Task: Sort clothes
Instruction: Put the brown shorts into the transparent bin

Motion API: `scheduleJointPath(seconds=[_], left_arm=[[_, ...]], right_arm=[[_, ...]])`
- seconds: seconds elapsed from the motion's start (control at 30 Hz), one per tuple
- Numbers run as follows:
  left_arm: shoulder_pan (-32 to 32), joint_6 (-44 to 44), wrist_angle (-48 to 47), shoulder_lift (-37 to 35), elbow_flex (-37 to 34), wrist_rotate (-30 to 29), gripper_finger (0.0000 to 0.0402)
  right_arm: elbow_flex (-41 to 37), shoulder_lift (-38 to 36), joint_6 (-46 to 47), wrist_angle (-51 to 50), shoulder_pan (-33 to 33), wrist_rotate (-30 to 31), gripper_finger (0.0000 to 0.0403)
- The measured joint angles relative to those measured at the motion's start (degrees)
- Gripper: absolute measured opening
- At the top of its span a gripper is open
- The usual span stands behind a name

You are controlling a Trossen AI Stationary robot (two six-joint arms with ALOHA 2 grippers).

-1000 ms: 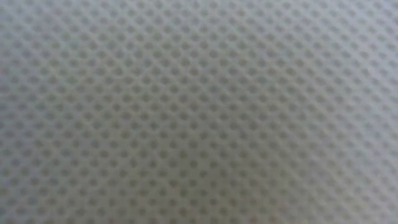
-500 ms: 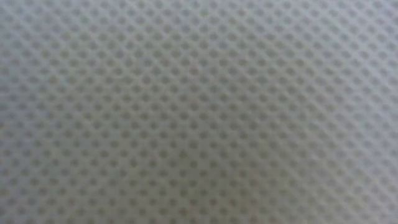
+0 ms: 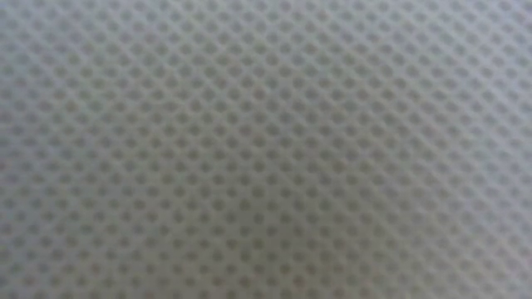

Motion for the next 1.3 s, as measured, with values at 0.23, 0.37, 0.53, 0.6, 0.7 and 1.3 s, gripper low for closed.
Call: scheduleJointPath(seconds=[0.23, 0.37, 0.53, 0.6, 0.7, 1.3], left_arm=[[0.0, 0.0, -0.11, 0.0, 0.0, 0.0, 0.0121], [0.0, 0.16, -0.48, -0.06, 0.0, 0.0, 0.0121], [0.0, 1.65, -0.43, -0.36, 0.02, -0.04, 0.0121], [-0.02, 2.35, -0.44, -0.54, 0.02, -0.07, 0.0121], [0.0, 3.15, -0.39, -0.89, 0.02, -0.07, 0.0121], [-0.01, 7.42, -1.98, -4.17, 0.02, -0.11, 0.0121]], right_arm=[[0.0, -0.86, -3.87, 4.91, -0.03, 0.06, 0.0025], [0.0, -5.2, -5.19, 14.95, -0.82, 4.42, 0.0011], [0.04, -11.73, -11.98, 34.68, -2.37, 25.73, 0.0009], [0.06, -13.79, -14.36, 42.63, -3.87, 31.07, 0.0009], [0.17, -16.4, -15.32, 47.8, -6.89, 34.38, 0.0009], [-0.97, -1.3, 6.73, -0.87, -15.63, 17.68, 0.0009]])
